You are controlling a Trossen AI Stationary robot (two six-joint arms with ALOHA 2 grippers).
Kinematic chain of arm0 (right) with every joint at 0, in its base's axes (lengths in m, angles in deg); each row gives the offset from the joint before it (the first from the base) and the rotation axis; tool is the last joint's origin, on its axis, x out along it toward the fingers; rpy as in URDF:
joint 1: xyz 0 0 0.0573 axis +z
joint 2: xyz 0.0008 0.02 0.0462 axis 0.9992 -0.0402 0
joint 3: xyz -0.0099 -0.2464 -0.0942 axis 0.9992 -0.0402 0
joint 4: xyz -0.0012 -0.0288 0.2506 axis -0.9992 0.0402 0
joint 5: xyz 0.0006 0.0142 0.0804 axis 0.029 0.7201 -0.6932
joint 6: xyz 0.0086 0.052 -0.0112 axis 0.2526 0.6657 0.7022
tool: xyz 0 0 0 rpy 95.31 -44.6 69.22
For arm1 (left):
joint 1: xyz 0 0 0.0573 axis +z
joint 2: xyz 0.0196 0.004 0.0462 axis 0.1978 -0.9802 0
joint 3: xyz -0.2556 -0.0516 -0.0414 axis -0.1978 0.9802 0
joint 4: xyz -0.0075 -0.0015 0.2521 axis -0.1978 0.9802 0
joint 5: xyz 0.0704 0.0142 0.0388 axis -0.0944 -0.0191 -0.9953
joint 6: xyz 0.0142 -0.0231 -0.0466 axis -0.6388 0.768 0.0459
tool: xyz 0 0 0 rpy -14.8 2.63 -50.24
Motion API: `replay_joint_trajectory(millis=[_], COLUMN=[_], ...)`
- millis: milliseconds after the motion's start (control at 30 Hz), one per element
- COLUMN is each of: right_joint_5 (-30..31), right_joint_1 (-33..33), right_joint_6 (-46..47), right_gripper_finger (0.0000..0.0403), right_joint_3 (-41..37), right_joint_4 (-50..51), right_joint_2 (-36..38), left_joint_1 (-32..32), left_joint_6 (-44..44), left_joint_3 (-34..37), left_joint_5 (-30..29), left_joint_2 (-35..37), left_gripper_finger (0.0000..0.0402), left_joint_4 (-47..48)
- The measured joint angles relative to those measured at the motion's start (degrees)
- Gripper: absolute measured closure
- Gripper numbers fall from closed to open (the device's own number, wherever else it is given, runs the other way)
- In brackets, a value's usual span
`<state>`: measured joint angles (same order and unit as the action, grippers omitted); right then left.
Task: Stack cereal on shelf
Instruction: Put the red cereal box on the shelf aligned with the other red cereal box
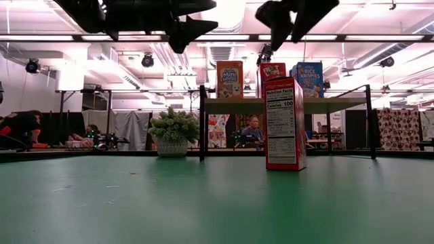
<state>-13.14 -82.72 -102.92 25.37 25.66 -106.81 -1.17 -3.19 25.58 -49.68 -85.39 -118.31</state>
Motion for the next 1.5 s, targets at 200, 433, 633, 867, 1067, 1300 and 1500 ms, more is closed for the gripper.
replay_joint_trajectory(millis=[200,433,633,867,1067,1300,1500], right_joint_5=[0.2,0.29,0.69,0.68,0.67,0.64,0.65], right_joint_1=[0.26,1.42,1.38,1.4,1.4,1.4,1.23], right_joint_6=[-9.27,-15.15,-16.39,-16.45,-16.32,-15.0,-11.15], right_gripper_finger=[0.0096,0.0092,0.01,0.0132,0.0187,0.0221,0.0227], right_joint_3=[0.0,0.0,0.0,0.0,0.0,0.0,3.28], right_joint_4=[0.05,0.2,0.42,1.72,2.0,2.28,6.1], right_joint_2=[-3.91,-8.68,-11.73,-13.5,-13.14,-13.11,-12.41], left_joint_1=[0.0,0.0,0.0,0.01,0.09,0.26,0.42], left_joint_6=[0.94,0.95,0.3,-0.34,-1.18,-1.6,-2.19], left_joint_3=[0.0,0.0,0.0,0.0,-0.63,-0.87,-0.87], left_joint_5=[0.01,0.01,0.03,0.03,0.03,0.03,0.03], left_joint_2=[0.02,0.02,0.04,0.04,0.09,0.13,0.31], left_gripper_finger=[0.0146,0.0146,0.0146,0.0146,0.0146,0.0146,0.0146], left_joint_4=[0.28,0.15,-0.06,-0.5,-0.75,-0.79,-0.84])
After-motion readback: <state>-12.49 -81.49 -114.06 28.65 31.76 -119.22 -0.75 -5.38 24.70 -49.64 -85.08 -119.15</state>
